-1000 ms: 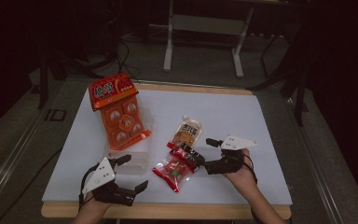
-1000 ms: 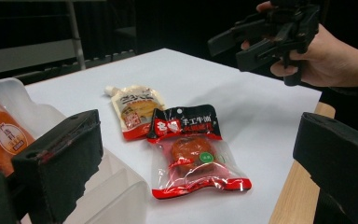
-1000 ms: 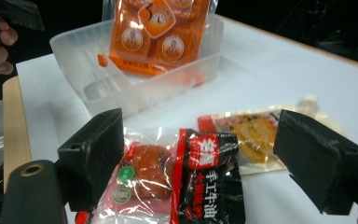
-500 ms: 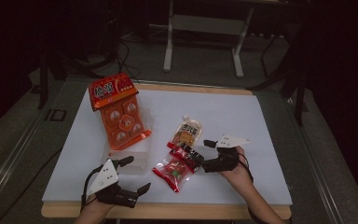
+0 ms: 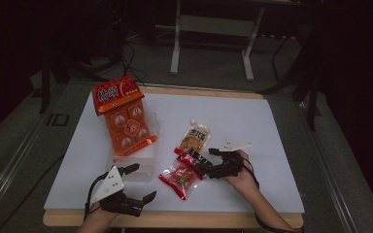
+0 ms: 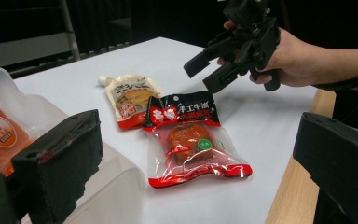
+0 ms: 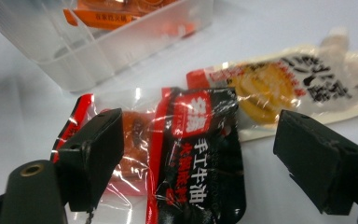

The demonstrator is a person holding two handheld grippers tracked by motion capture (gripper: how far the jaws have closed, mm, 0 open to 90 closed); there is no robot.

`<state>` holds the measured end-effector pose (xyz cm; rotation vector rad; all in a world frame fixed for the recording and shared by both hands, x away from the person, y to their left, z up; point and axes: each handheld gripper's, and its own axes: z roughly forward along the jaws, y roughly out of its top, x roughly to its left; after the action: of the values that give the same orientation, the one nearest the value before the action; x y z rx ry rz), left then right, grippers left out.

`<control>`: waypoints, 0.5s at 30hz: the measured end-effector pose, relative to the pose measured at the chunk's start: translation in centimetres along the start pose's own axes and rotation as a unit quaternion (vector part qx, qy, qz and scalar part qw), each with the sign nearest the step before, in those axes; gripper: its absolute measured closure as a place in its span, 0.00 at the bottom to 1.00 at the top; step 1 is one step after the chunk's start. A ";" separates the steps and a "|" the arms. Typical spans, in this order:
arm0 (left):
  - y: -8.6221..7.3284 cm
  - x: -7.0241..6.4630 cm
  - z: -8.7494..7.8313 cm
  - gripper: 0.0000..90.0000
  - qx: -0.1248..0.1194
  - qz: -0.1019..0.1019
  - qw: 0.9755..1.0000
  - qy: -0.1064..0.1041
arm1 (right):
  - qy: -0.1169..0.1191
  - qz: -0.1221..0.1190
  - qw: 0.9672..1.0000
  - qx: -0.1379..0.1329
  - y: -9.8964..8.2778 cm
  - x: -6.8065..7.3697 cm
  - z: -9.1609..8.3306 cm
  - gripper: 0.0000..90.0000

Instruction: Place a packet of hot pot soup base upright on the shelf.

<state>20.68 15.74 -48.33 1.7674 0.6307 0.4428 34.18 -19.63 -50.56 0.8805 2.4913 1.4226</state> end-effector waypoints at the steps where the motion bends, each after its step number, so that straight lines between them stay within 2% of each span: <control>1: 0.0 0.0 0.0 0.02 0.001 0.002 1.000 -0.001 | 0.002 0.002 1.000 0.003 -0.1 0.0 0.1 0.18; 10: -0.1 -0.1 0.2 0.02 0.004 0.006 1.000 -0.004 | 0.005 0.030 0.999 0.033 -1.4 -1.0 0.9 0.19; 15: -0.3 -0.1 0.2 0.02 0.004 -0.004 1.000 -0.009 | 0.010 0.046 0.998 0.049 -1.8 -1.4 1.1 0.22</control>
<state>20.67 15.57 -48.65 1.7738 0.6280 0.4191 34.98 -20.28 -52.90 1.0164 2.5870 1.3523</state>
